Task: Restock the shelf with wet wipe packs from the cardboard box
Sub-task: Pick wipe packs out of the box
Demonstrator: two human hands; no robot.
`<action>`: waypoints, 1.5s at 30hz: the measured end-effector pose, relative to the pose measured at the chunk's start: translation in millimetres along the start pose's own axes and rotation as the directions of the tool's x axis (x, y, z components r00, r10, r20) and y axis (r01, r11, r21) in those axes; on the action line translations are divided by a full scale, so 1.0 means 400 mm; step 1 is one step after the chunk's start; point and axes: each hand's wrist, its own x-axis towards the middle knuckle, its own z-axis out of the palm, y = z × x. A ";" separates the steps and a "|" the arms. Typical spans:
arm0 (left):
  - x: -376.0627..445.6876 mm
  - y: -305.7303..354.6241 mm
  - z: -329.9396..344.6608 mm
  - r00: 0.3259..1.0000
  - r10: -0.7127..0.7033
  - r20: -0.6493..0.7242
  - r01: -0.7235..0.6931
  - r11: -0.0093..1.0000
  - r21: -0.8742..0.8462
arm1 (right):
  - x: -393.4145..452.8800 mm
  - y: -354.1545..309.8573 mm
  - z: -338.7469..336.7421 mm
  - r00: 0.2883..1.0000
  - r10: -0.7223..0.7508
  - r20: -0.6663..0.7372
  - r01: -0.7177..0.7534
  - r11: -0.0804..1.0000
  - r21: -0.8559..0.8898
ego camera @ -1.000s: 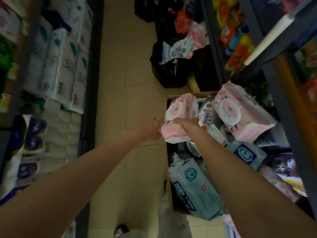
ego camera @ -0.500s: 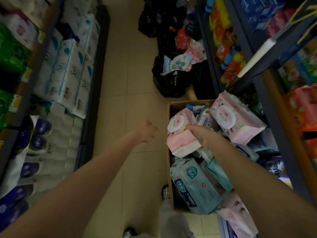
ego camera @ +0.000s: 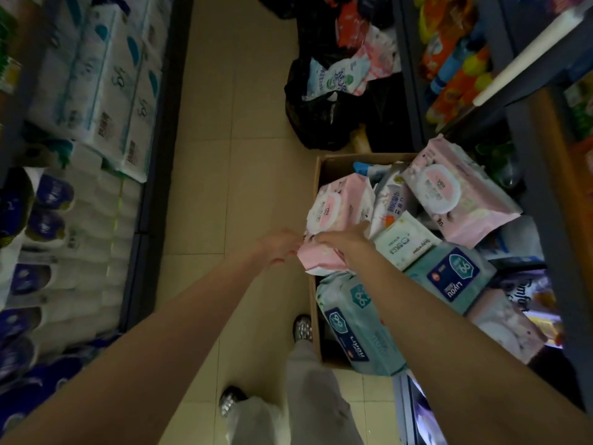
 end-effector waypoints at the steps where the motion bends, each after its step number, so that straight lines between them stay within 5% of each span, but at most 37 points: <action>1: 0.002 -0.001 -0.005 1.000 0.005 -0.015 -0.005 1.000 -0.015 | 0.006 0.001 -0.001 1.000 0.000 0.029 -0.001 0.998 0.061; 5: -0.009 0.005 -0.034 0.998 -0.010 -0.065 0.003 0.995 -0.100 | -0.041 -0.055 -0.076 0.980 -0.014 0.197 -0.008 0.994 0.110; 9: -0.058 0.063 -0.063 0.999 -0.021 0.040 0.027 0.987 -0.159 | -0.153 -0.126 -0.189 0.921 0.026 0.389 -0.059 0.996 0.074; 13: -0.148 0.155 -0.134 0.986 0.124 0.113 -0.094 0.966 -0.239 | -0.282 -0.220 -0.208 0.812 -0.253 0.526 0.194 0.967 0.166; 17: -0.283 0.208 -0.301 0.909 0.406 0.093 -0.313 0.814 -0.490 | -0.453 -0.367 -0.147 0.604 -0.483 0.634 0.440 0.865 0.241; 21: -0.438 0.195 -0.476 0.770 0.623 -0.136 -0.552 0.545 -0.631 | -0.624 -0.489 -0.017 0.415 -0.567 0.711 0.590 0.763 0.264; 24: -0.592 0.163 -0.637 0.658 0.628 -0.416 -0.737 0.423 -0.527 | -0.783 -0.557 0.123 0.286 -0.652 0.703 0.699 0.643 0.313; 28: -0.865 0.059 -0.875 0.436 0.687 -0.582 -0.888 0.432 -0.155 | -1.036 -0.625 0.343 0.134 -0.760 0.635 0.705 0.524 0.478; 31: -1.093 -0.047 -1.026 0.289 0.741 -0.606 -0.897 0.431 0.100 | -1.211 -0.657 0.529 -0.068 -0.725 0.686 0.692 0.461 0.556; 34: -1.302 -0.174 -1.126 0.169 0.709 -0.684 -0.873 0.430 0.230 | -1.420 -0.639 0.714 -0.298 -0.673 0.677 0.620 0.403 0.673; 37: -1.468 -0.298 -1.202 0.036 0.653 -0.757 -0.883 0.376 0.282 | -1.629 -0.600 0.874 -0.449 -0.641 0.622 0.555 0.346 0.757; 41: -1.662 -0.466 -1.267 -0.119 0.490 -0.864 -0.871 0.365 0.327 | -1.856 -0.558 1.039 -0.508 -0.610 0.608 0.562 0.300 0.770; 43: -1.747 -0.549 -1.295 -0.193 0.431 -0.881 -0.783 0.473 0.403 | -1.929 -0.537 1.109 -0.512 -0.581 0.633 0.591 0.297 0.750; 45: -1.828 -0.617 -1.305 -0.191 0.402 -0.896 -0.654 0.628 0.421 | -1.979 -0.521 1.172 -0.504 -0.532 0.681 0.618 0.329 0.714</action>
